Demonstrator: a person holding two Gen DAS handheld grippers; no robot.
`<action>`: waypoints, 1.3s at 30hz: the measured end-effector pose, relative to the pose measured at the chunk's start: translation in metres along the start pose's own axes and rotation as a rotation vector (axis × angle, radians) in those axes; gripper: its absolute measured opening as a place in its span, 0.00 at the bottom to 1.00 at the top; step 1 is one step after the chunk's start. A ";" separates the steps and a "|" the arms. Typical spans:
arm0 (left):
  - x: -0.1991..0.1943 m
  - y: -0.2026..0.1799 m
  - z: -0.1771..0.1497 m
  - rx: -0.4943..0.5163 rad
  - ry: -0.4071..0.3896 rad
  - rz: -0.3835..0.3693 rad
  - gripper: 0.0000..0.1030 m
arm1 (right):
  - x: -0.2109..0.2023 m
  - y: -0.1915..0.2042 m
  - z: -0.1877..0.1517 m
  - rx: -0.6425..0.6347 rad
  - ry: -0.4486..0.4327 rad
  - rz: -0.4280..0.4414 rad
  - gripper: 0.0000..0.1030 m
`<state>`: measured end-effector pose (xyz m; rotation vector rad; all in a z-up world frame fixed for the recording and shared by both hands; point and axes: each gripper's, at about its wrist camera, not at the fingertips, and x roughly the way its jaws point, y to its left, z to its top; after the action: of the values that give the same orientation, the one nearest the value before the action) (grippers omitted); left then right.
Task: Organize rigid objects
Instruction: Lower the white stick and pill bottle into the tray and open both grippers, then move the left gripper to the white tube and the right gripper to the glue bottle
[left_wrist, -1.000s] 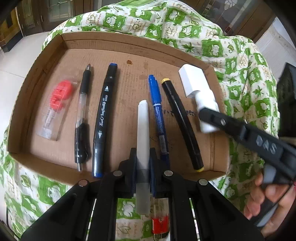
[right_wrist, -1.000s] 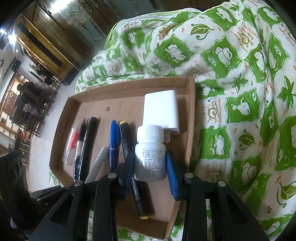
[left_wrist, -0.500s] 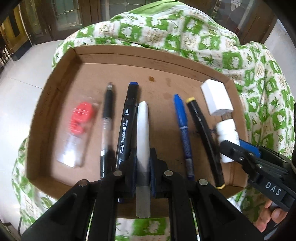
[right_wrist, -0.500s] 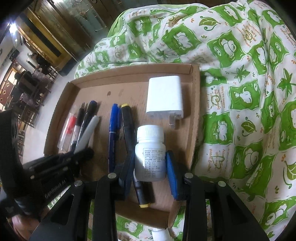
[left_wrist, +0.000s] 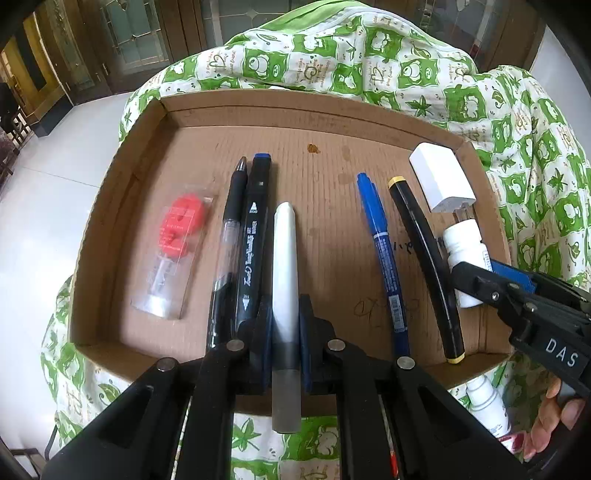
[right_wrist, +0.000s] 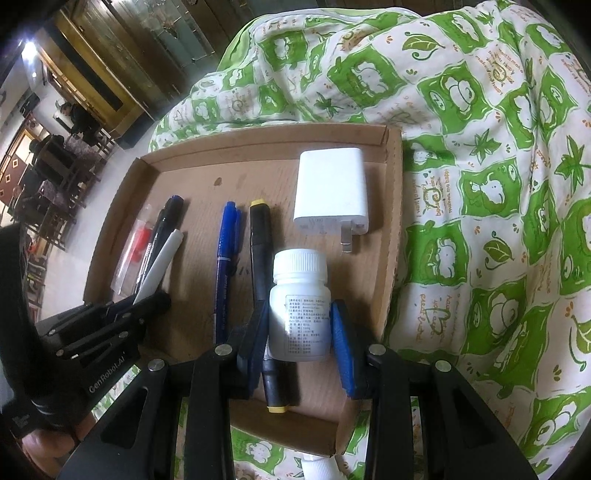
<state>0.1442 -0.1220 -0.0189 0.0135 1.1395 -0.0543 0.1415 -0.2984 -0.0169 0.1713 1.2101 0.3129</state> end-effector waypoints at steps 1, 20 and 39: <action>-0.001 -0.003 -0.002 0.002 0.000 0.000 0.10 | 0.000 0.000 0.000 0.000 -0.003 0.000 0.29; -0.091 0.020 -0.103 -0.032 -0.138 -0.030 0.51 | -0.055 -0.007 -0.048 0.064 -0.118 0.111 0.55; -0.092 -0.024 -0.163 0.132 -0.049 -0.196 0.48 | -0.062 0.006 -0.098 0.052 -0.042 0.083 0.56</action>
<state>-0.0433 -0.1366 -0.0027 0.0176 1.0843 -0.3025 0.0297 -0.3165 0.0059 0.2723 1.1720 0.3487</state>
